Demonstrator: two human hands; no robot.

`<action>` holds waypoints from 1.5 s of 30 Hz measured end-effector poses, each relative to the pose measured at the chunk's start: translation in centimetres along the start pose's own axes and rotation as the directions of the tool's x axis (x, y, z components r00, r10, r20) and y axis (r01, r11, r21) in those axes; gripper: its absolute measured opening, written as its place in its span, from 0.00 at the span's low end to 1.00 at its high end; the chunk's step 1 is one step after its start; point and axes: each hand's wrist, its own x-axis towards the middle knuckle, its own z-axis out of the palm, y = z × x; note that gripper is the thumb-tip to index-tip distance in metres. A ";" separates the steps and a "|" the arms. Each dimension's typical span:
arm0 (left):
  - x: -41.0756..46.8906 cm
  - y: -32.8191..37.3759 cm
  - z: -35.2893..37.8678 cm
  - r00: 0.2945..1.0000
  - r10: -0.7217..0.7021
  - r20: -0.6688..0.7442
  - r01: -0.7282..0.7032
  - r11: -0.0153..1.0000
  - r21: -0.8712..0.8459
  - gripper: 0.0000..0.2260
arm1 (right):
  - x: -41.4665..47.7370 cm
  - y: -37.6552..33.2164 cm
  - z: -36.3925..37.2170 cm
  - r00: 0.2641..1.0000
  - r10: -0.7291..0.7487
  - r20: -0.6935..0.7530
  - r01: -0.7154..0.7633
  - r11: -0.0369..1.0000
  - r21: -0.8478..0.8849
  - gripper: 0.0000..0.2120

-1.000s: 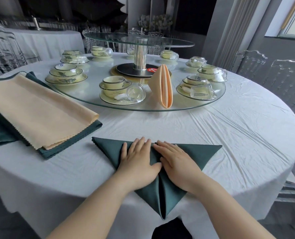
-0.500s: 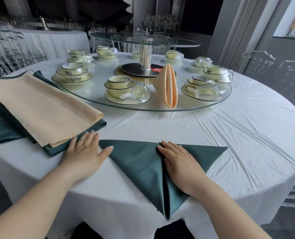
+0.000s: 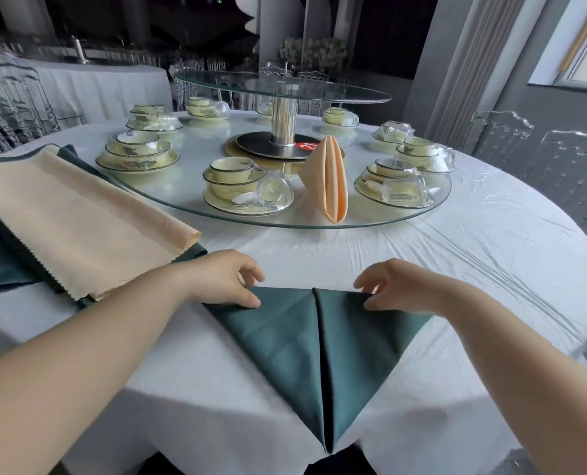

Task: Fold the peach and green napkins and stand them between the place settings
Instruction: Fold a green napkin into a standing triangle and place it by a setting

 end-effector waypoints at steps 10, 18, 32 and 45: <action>-0.2 1.6 -1.3 0.994 0.002 0.114 -0.030 0.968 0.249 0.06 | 0.5 -1.4 -1.7 0.986 -0.004 0.166 0.039 0.977 -0.210 0.08; -2.7 4.4 -6.9 0.672 0.204 -0.712 -0.081 0.976 0.204 0.04 | -1.5 -3.0 -7.4 0.661 -0.321 -0.678 0.255 0.946 -0.199 0.05; -3.4 -4.3 3.5 0.750 0.466 -0.470 -0.352 0.882 0.312 0.16 | -3.5 0.3 7.2 0.665 -0.507 -0.548 0.303 0.854 -0.423 0.10; -2.3 4.9 9.9 0.670 0.479 -0.567 -0.188 0.848 0.495 0.21 | -3.5 0.1 7.6 0.635 -0.493 -0.595 0.255 0.861 -0.441 0.14</action>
